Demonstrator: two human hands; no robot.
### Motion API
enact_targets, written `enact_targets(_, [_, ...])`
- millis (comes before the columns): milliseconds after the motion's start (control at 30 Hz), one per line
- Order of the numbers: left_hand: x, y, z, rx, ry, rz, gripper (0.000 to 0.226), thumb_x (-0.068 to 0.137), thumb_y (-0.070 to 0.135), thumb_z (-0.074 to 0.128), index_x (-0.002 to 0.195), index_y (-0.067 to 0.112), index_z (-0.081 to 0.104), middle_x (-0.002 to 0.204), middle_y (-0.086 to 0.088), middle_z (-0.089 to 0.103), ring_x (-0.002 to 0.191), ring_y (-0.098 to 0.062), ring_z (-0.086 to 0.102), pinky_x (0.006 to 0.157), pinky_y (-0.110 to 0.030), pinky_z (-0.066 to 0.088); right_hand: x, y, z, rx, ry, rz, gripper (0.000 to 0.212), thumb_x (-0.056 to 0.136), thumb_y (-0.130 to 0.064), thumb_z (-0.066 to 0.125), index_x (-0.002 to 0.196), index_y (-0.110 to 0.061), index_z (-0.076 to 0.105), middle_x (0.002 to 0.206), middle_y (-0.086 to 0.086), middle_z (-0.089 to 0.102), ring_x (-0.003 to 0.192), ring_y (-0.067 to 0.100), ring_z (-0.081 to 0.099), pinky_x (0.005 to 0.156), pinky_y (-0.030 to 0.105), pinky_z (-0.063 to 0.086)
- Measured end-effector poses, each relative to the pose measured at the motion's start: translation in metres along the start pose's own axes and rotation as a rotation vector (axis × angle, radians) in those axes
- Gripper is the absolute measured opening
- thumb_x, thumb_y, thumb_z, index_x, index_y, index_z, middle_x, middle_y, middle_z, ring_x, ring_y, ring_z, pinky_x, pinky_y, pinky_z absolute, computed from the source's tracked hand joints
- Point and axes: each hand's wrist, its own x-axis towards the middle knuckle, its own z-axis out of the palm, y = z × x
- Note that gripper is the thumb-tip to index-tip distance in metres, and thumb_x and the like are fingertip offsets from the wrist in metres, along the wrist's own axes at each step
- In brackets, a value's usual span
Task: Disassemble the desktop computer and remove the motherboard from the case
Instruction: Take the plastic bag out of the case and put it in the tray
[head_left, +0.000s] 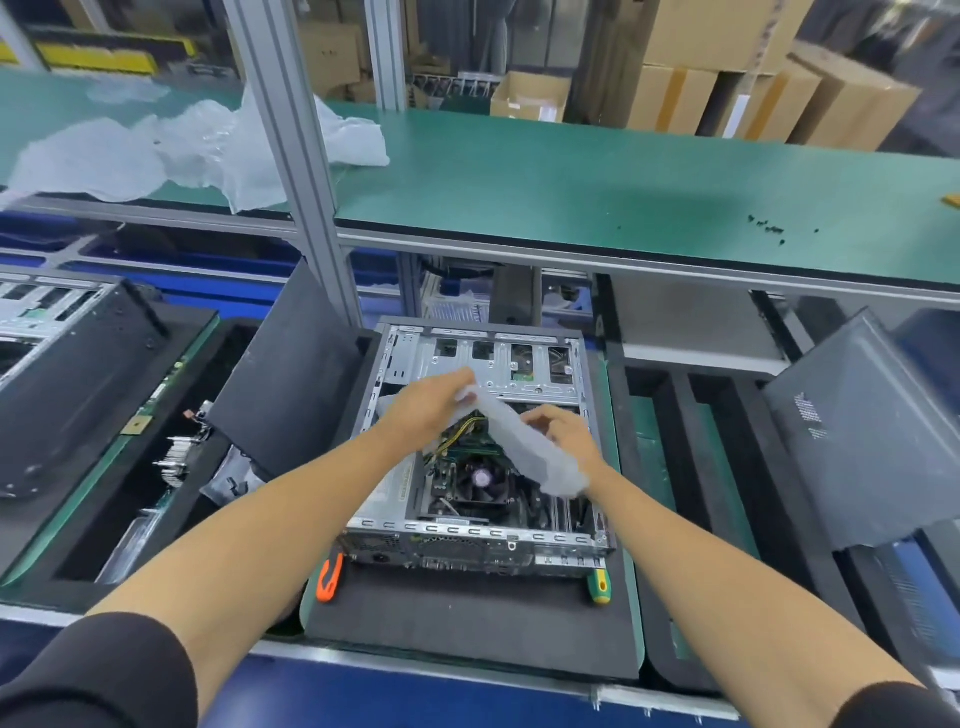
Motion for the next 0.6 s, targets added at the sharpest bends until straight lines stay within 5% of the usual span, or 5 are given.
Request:
enact_targets(133, [0.003,0.003,-0.023,-0.669,0.261,-0.135,0.031,0.11,0.023,0.038,0.1,0.013,0.065,0.09,-0.003,0.073,0.076,-0.015,0.071,0.062,-0.029,0.055,0.008,-0.003,-0.012,0.191,0.115,0.074,0.04,0.096,0.016,0.037,0.084,0.001,0.073,0.073,0.002,0.064,0.056,0.008,0.061,0.056,0.019,0.049])
enact_targets(200, [0.004,-0.001,-0.033,-0.661,0.327,-0.101,0.024,0.11,0.017,0.039,0.114,0.011,0.062,0.1,-0.008,0.073,0.078,-0.021,0.075,0.057,-0.032,0.058,0.009,-0.003,-0.016,0.2,0.153,0.1,0.034,0.096,0.018,0.04,0.123,0.012,0.06,0.096,0.015,0.065,0.073,0.021,0.065,0.068,0.036,0.056])
enact_targets(300, [0.011,-0.006,-0.04,-0.742,0.388,-0.134,0.02,0.105,0.014,0.049,0.12,0.012,0.062,0.112,-0.011,0.07,0.089,-0.021,0.073,0.069,-0.035,0.061,0.01,-0.002,-0.018,0.197,-0.007,0.042,0.068,0.085,0.031,0.037,0.145,0.001,0.043,0.137,0.016,0.057,0.125,0.025,0.057,0.085,0.045,0.052])
enact_targets(467, [0.017,-0.004,-0.039,-0.89,0.343,-0.216,0.018,0.104,0.027,0.056,0.12,0.026,0.064,0.115,0.004,0.071,0.097,-0.009,0.072,0.085,-0.031,0.058,0.019,-0.022,-0.001,0.213,-0.071,-0.042,0.063,0.076,0.006,0.066,0.131,-0.02,0.049,0.131,0.002,0.06,0.12,0.018,0.057,0.095,0.036,0.05])
enact_targets(600, [0.015,-0.006,-0.034,-0.965,0.233,-0.315,0.026,0.103,0.027,0.058,0.128,0.023,0.062,0.117,0.001,0.072,0.104,-0.02,0.071,0.087,-0.04,0.059,0.025,-0.036,-0.002,0.396,0.054,0.029,0.035,0.073,-0.012,0.064,0.103,-0.016,0.047,0.105,0.006,0.059,0.087,0.019,0.058,0.071,0.031,0.045])
